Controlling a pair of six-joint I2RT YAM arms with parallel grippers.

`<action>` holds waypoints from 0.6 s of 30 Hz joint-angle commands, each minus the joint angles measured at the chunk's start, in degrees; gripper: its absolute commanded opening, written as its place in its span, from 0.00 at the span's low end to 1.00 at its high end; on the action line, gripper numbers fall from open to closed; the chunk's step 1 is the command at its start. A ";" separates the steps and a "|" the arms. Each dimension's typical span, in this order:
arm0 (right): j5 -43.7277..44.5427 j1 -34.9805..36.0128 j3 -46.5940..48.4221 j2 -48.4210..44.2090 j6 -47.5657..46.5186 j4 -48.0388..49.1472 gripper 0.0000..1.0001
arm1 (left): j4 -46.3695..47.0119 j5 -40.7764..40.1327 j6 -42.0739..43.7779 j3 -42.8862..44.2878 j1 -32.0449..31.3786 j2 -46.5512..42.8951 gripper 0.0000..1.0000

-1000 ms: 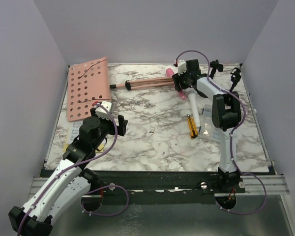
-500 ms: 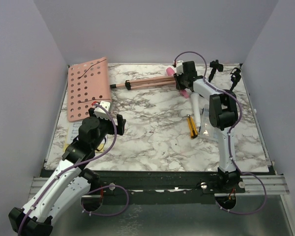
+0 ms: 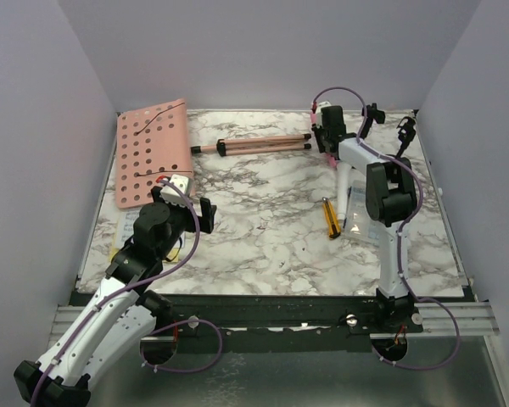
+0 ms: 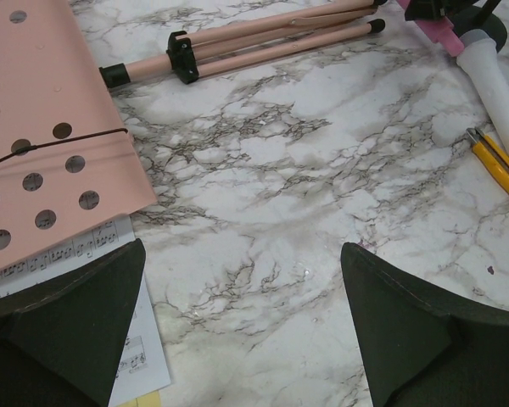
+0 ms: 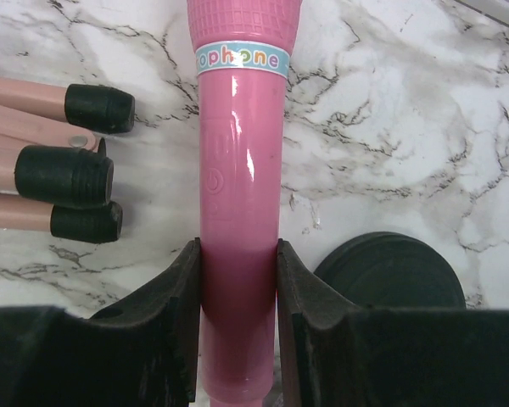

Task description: Pack up the instrument practice props

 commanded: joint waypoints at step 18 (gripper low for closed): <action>-13.95 0.09 -27.30 -27.03 23.96 -0.35 0.07 | -1.39 -1.02 0.35 -0.04 0.43 -1.36 0.99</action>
